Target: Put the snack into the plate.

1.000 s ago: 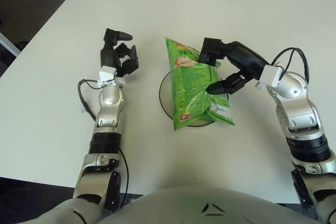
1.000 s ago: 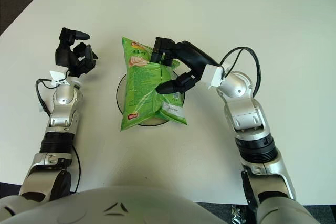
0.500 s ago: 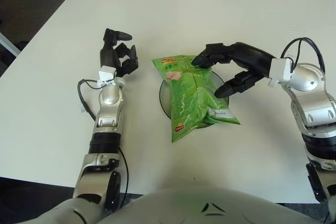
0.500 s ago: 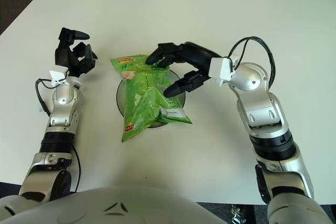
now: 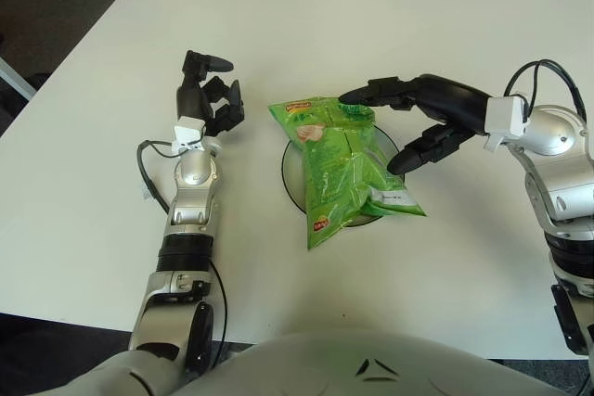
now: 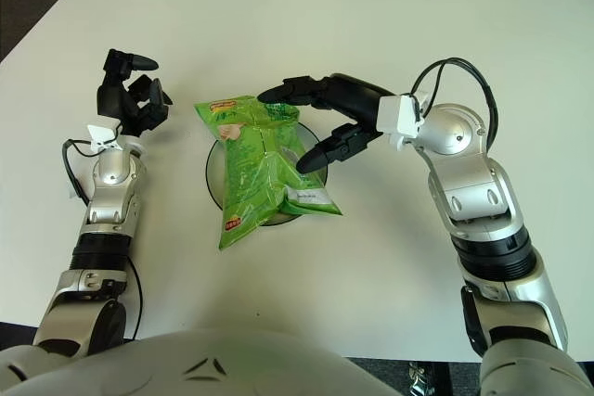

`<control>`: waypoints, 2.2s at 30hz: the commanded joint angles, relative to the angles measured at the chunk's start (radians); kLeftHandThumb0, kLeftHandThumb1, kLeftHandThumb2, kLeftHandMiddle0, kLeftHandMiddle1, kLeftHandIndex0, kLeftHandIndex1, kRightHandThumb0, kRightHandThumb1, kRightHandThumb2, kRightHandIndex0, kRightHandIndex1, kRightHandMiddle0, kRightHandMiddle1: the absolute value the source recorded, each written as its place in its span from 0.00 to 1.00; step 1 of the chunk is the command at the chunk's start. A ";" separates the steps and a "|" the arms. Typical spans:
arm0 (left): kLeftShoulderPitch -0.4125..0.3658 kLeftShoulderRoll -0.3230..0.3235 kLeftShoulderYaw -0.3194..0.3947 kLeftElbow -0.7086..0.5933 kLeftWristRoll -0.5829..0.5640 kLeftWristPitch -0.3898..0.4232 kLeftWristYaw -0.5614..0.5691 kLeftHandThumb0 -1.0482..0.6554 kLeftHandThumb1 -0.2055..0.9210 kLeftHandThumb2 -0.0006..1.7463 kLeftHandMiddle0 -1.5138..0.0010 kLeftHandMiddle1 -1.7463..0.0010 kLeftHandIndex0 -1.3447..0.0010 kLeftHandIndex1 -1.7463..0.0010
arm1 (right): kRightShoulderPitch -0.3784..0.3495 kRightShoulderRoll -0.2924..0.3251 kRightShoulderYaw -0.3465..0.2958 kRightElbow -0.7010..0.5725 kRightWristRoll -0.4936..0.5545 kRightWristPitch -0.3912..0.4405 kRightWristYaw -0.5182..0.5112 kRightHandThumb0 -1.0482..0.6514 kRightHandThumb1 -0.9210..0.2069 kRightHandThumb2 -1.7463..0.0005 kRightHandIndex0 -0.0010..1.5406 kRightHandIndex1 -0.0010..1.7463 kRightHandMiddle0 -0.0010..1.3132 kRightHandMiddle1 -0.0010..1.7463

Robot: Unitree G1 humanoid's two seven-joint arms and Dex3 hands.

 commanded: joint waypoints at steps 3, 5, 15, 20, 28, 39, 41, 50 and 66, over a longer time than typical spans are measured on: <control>0.134 -0.043 -0.009 0.071 0.004 0.012 0.012 0.39 0.81 0.46 0.44 0.00 0.75 0.00 | -0.025 -0.021 -0.039 0.022 0.014 -0.014 -0.001 0.16 0.01 0.99 0.11 0.00 0.23 0.02; 0.135 -0.043 -0.010 0.069 0.005 0.013 0.013 0.39 0.81 0.46 0.44 0.00 0.75 0.00 | -0.026 -0.020 -0.056 0.029 0.009 -0.025 -0.015 0.15 0.01 0.99 0.11 0.00 0.23 0.02; 0.137 -0.043 -0.011 0.067 0.004 0.014 0.013 0.39 0.81 0.46 0.44 0.00 0.75 0.00 | 0.007 -0.019 -0.175 0.030 -0.023 -0.094 -0.117 0.14 0.00 0.99 0.11 0.00 0.26 0.02; 0.133 -0.040 -0.007 0.075 0.001 0.012 0.011 0.39 0.81 0.46 0.44 0.00 0.75 0.00 | -0.016 -0.002 -0.247 0.036 0.002 -0.079 -0.176 0.16 0.01 1.00 0.15 0.01 0.29 0.03; 0.123 -0.035 -0.001 0.089 -0.005 0.011 0.006 0.39 0.81 0.46 0.45 0.00 0.75 0.00 | -0.035 0.021 -0.294 0.092 -0.005 -0.114 -0.277 0.20 0.02 1.00 0.18 0.00 0.31 0.02; 0.118 -0.029 0.004 0.099 -0.008 0.009 0.001 0.39 0.81 0.46 0.44 0.00 0.75 0.00 | -0.008 0.137 -0.368 0.179 0.086 -0.150 -0.389 0.30 0.00 0.98 0.23 0.01 0.32 0.01; 0.118 -0.029 0.003 0.099 -0.009 0.009 0.000 0.39 0.81 0.46 0.44 0.00 0.75 0.00 | 0.009 0.158 -0.386 0.182 0.088 -0.160 -0.417 0.32 0.00 0.96 0.25 0.02 0.32 0.02; 0.113 -0.029 0.003 0.108 -0.010 0.008 -0.002 0.39 0.81 0.46 0.44 0.00 0.75 0.00 | 0.120 0.258 -0.463 0.245 0.073 -0.333 -0.542 0.34 0.00 0.86 0.34 0.03 0.35 0.02; 0.100 -0.028 0.001 0.124 -0.008 0.015 0.000 0.39 0.81 0.46 0.44 0.00 0.75 0.00 | 0.213 0.347 -0.552 0.552 0.098 -0.597 -0.675 0.40 0.00 0.83 0.60 0.31 0.36 0.71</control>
